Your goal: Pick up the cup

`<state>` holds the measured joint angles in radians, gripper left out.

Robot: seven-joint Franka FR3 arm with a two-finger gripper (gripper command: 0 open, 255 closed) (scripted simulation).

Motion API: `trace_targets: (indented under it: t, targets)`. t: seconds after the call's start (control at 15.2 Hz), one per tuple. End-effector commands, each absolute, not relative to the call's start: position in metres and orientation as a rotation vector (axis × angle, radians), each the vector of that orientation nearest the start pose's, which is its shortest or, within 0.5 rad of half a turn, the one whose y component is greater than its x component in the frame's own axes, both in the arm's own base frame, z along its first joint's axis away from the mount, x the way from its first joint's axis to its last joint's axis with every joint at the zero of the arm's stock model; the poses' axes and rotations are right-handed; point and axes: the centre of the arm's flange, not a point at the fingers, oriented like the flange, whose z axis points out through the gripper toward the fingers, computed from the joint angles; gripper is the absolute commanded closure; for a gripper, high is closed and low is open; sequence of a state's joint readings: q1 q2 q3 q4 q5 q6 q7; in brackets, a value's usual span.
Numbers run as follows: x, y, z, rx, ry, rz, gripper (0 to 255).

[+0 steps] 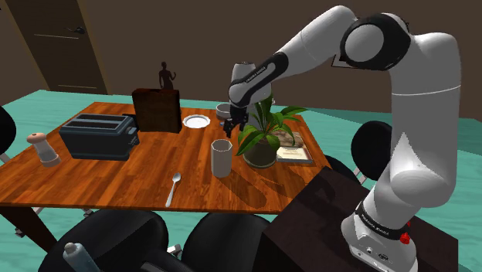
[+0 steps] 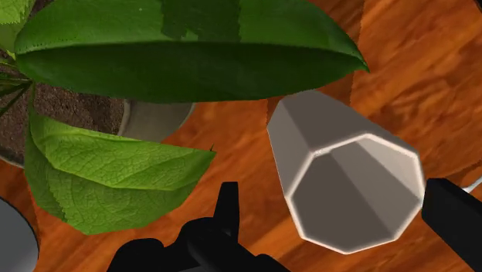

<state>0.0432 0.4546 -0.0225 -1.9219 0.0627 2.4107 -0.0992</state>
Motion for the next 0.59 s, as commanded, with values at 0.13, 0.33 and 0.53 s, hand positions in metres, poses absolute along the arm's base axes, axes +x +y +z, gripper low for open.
trace_targets:
  t: [0.13, 0.33, 0.53]
  targets:
    - [0.665, 0.014, 0.213, -3.118, -0.131, -0.04, 0]
    - [0.677, 0.015, 0.192, -3.122, -0.136, -0.034, 0]
    - [0.677, 0.015, 0.176, -3.122, -0.136, -0.034, 0]
